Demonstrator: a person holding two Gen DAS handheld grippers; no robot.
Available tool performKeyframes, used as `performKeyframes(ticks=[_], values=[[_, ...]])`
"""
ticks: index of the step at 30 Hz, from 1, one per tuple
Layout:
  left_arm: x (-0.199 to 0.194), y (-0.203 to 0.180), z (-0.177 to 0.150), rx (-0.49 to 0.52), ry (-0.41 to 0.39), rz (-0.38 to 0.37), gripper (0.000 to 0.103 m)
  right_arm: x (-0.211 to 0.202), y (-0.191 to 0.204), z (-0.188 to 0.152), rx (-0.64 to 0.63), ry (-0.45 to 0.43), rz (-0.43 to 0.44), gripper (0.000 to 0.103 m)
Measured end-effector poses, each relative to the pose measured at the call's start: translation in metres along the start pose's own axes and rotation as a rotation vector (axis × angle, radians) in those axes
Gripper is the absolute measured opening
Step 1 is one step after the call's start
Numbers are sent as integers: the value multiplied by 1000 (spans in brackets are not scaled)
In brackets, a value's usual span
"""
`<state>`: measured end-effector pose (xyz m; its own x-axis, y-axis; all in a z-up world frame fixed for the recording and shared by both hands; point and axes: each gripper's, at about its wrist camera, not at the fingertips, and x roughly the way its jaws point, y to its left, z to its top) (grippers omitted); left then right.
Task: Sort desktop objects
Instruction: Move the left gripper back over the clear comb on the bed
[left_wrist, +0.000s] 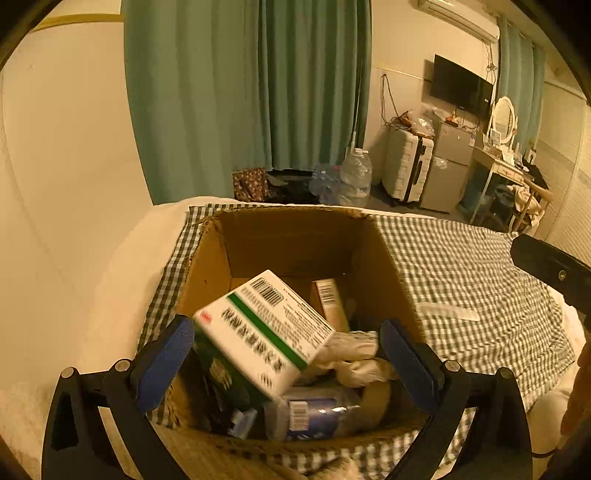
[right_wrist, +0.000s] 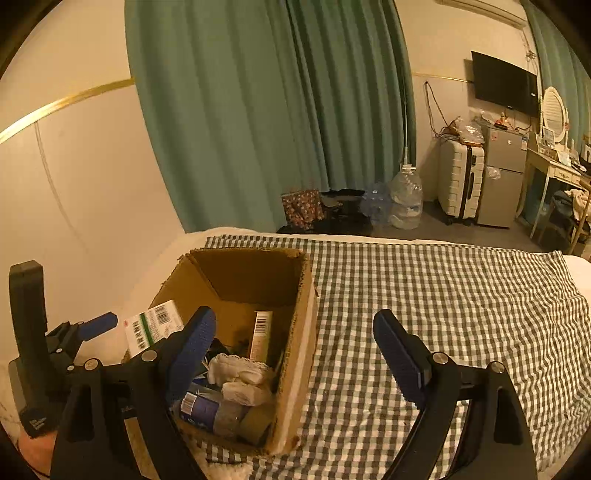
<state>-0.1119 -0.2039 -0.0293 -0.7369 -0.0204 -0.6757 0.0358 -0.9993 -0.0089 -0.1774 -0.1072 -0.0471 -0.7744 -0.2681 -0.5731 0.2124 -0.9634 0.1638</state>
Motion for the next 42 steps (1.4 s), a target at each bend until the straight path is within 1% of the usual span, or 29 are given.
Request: performKeyframes(ticks=[4, 7, 13, 16, 22, 24, 30, 33, 37, 40, 42], values=[[-16, -16, 3, -1, -10, 8, 103, -23, -12, 1, 6, -30, -1, 87], [-24, -29, 5, -19, -13, 0, 103, -39, -23, 4, 18, -58, -5, 87], [-41, -78, 11, 43, -37, 4, 103, -67, -52, 3, 43, -89, -34, 87], [-44, -101, 9, 49, -23, -19, 103, -80, -71, 2, 72, -106, -43, 87], [-40, -144, 6, 59, -2, -21, 103, -105, -108, -3, 112, -145, -83, 88], [-35, -158, 3, 58, 12, -32, 103, -111, -123, -8, 120, -155, -104, 89], [-8, -205, -7, 12, 72, -49, 103, -111, -172, -25, 134, -130, -185, 89], [16, -230, -16, 0, 116, -36, 103, -104, -202, -37, 142, -106, -241, 89], [50, -259, -23, 19, 152, -5, 103, -92, -243, -53, 170, -89, -330, 89], [75, -278, -30, 12, 187, -7, 103, -81, -273, -68, 213, -78, -356, 89], [95, -289, -36, -3, 215, -15, 103, -70, -292, -78, 232, -87, -378, 89]])
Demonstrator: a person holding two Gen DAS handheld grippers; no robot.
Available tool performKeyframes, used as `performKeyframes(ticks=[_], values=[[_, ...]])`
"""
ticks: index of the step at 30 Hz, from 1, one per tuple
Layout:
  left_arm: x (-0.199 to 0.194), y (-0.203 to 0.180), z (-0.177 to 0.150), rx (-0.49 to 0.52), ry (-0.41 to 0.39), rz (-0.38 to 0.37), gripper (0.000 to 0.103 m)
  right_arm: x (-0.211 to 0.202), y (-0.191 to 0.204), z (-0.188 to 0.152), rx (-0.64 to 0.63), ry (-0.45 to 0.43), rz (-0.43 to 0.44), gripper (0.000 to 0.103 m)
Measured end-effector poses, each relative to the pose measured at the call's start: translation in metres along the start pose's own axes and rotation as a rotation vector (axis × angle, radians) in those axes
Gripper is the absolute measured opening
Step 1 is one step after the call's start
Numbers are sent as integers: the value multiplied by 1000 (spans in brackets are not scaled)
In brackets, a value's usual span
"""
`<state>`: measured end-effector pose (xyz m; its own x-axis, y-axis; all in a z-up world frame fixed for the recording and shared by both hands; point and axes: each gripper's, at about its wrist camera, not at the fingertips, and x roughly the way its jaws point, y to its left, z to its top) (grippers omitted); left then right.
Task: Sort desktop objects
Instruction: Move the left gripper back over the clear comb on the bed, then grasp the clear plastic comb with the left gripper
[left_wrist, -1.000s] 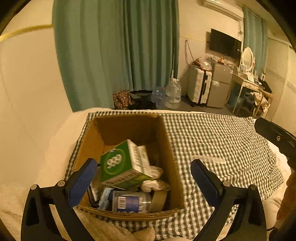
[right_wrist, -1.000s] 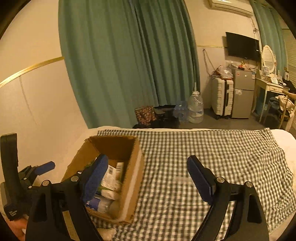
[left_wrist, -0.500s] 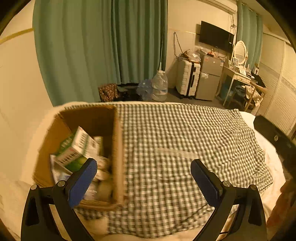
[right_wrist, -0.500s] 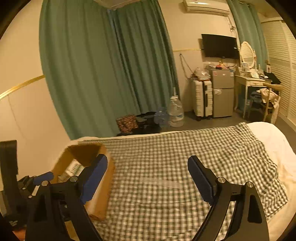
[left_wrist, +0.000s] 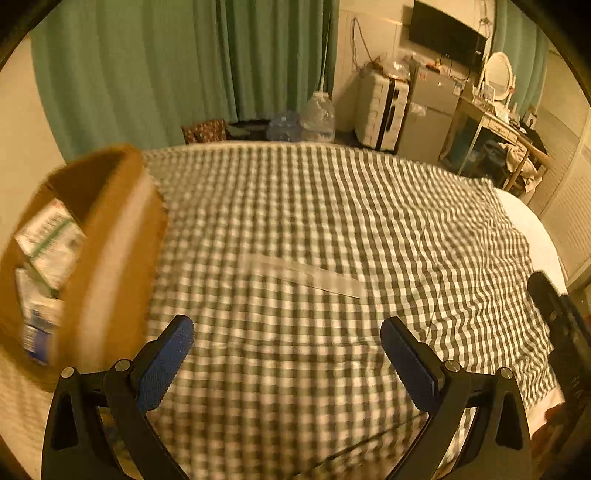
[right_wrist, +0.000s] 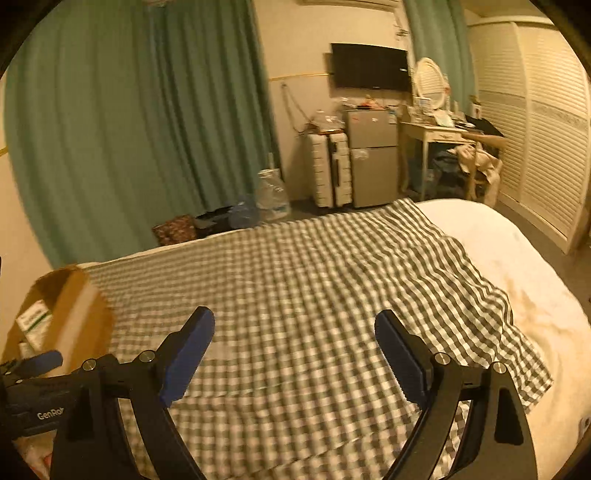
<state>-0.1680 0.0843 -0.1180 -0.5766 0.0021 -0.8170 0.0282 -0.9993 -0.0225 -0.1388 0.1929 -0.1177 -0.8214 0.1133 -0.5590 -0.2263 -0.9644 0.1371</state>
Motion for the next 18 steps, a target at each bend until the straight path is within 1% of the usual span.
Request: performKeyframes(ticks=[1, 3, 5, 7, 8, 10, 13, 15, 17, 18], values=[[12, -4, 0, -9, 11, 2, 103, 9, -6, -4, -2, 0, -15, 89], [36, -12, 2, -39, 17, 54, 103, 28, -16, -13, -29, -2, -57, 89], [57, -18, 3, -72, 37, 79, 103, 44, -23, -21, -49, -9, -86, 89], [77, -22, 6, -106, 57, 87, 103, 60, -29, -28, -38, 13, -99, 89], [85, -23, 7, -121, 61, 93, 103, 72, -34, -31, -16, 41, -107, 89], [102, -25, 11, -170, 63, 116, 103, 86, -43, -30, 14, 60, -113, 89], [118, -26, 18, -231, 62, 120, 103, 96, -47, -28, 11, 47, -118, 89], [133, -30, 22, -258, 80, 129, 103, 101, -49, -26, 3, 45, -114, 89], [149, -31, 24, -261, 121, 114, 103, 106, -50, -24, 6, 59, -104, 89], [155, -32, 23, -247, 142, 102, 96, 108, -52, -24, 6, 64, -100, 89]])
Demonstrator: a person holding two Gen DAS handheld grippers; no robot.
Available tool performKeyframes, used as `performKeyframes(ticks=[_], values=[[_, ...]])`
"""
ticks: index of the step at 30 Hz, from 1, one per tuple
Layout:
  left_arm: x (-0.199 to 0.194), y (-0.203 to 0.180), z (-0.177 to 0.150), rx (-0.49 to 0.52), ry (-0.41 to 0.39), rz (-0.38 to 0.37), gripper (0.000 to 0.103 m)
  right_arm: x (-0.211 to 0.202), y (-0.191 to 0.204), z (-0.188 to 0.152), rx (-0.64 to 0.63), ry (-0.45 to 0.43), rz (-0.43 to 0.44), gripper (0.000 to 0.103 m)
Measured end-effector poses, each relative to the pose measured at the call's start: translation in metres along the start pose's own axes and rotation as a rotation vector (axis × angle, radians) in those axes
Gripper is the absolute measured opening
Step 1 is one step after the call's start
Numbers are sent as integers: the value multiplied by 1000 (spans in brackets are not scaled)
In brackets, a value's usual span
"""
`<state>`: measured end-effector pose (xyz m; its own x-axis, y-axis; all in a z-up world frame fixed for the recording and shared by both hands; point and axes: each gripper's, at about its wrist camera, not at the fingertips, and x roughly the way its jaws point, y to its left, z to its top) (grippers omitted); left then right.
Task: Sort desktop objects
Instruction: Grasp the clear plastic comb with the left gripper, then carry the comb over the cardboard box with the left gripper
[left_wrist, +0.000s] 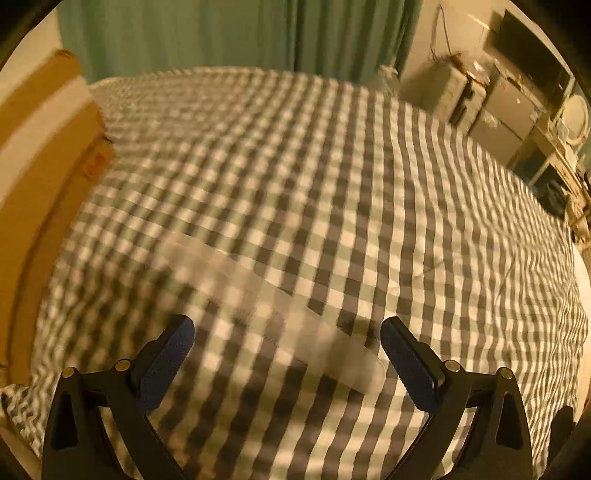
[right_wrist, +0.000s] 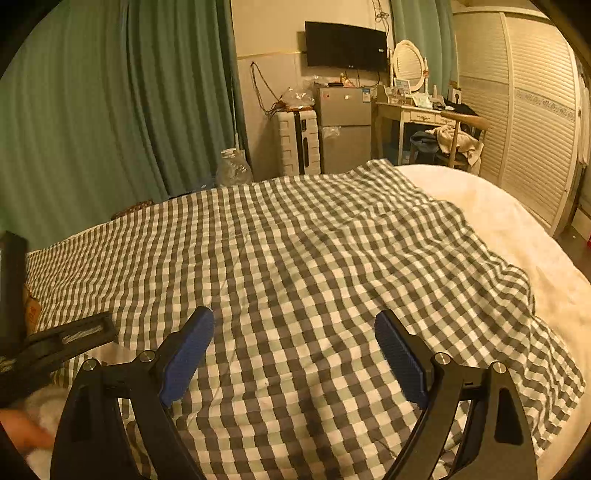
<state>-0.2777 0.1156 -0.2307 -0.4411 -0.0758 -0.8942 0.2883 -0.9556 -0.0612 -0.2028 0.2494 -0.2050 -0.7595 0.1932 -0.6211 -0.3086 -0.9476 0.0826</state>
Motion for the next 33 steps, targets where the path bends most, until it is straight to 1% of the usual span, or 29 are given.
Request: performKeyframes(ticks=[1, 2, 3, 4, 5, 6, 7, 8, 10, 13, 18, 21, 25, 28, 33], values=[[7, -2, -2, 33, 26, 10, 94, 2, 0, 0, -3, 3, 4, 89], [6, -2, -3, 46, 8, 0, 92, 3, -1, 1, -6, 4, 7, 89], [3, 0, -5, 61, -15, -22, 82, 3, -1, 1, -8, 4, 7, 89], [0, 1, -6, 78, -18, -44, 71, 4, -1, 1, -7, 5, 8, 89], [-2, 3, -6, 91, -21, -65, 64, 5, -1, 0, -4, 6, 7, 89], [-4, 4, -6, 96, -23, -76, 51, 5, -1, -1, 1, 7, 5, 89], [-7, 10, -6, 99, -19, -99, 43, 6, -2, -1, 5, 10, 2, 89], [-8, 16, -5, 97, -12, -119, 40, 5, -2, -1, 7, 11, -5, 89], [-9, 25, -6, 98, -1, -148, 29, 4, -2, -1, 4, 6, -13, 89], [-17, 39, -14, 145, -1, -169, 26, 1, 0, -1, -2, -2, -19, 89], [-37, 57, -31, 233, -23, -160, 25, -3, 5, -1, -15, -7, -21, 89], [-47, 69, -40, 228, -10, -174, 25, -7, 8, -1, -27, -14, -17, 89], [-62, 89, -52, 227, -16, -181, 25, -18, 14, -2, -46, -24, -11, 89], [-74, 92, -54, 236, -27, -188, 25, -29, 18, -4, -57, -25, -4, 89], [-100, 105, -53, 228, -58, -211, 25, -57, 32, -4, -96, -55, 15, 89]])
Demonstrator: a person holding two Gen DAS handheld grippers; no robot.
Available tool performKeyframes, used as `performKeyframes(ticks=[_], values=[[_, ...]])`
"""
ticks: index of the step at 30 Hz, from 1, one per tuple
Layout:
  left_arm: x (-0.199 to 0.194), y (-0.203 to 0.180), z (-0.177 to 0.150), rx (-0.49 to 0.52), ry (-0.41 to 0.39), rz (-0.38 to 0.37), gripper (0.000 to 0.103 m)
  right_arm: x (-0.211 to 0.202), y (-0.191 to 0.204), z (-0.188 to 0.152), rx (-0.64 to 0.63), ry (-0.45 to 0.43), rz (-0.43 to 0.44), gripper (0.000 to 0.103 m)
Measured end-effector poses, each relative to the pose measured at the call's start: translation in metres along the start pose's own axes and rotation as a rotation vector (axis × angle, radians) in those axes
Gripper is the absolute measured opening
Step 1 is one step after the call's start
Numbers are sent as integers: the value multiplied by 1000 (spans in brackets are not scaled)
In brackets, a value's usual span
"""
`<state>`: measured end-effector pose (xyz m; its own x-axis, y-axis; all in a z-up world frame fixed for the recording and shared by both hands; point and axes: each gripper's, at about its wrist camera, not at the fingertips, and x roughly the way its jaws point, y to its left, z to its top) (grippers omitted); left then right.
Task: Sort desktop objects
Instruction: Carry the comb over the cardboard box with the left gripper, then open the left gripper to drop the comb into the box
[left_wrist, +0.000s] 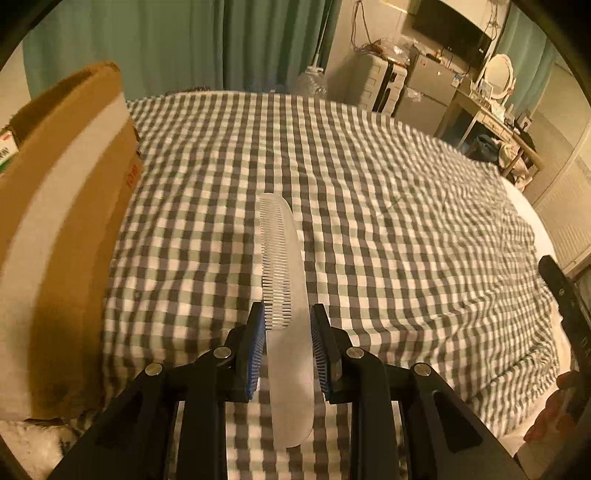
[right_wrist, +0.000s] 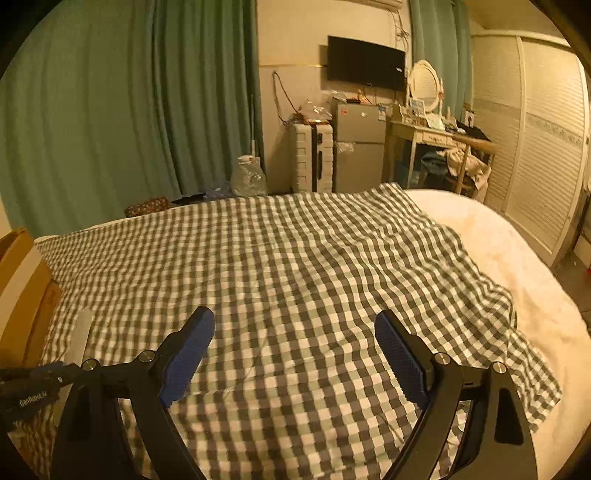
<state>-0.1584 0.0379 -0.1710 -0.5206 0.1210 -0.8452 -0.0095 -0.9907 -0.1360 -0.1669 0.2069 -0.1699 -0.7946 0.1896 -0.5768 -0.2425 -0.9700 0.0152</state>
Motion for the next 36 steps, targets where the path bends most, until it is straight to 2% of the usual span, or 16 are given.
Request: performKeyframes(ticks=[8, 11, 16, 24, 31, 36], values=[[-75, 13, 17, 39, -147, -3, 25, -52, 28, 13, -14, -50, 95, 89], [-105, 23, 27, 20, -205, -21, 25, -70, 39, 20, -14, -63, 135, 89], [-139, 35, 47, 32, -268, -34, 25, -99, 67, 28, -36, -78, 191, 89], [-203, 81, 66, 42, -360, 13, 25, -146, 121, 53, -53, -135, 278, 90], [-218, 127, 65, 7, -388, 71, 25, -176, 177, 61, -73, -158, 403, 92], [-203, 161, 56, -51, -371, 64, 25, -179, 216, 48, -137, -154, 426, 92]])
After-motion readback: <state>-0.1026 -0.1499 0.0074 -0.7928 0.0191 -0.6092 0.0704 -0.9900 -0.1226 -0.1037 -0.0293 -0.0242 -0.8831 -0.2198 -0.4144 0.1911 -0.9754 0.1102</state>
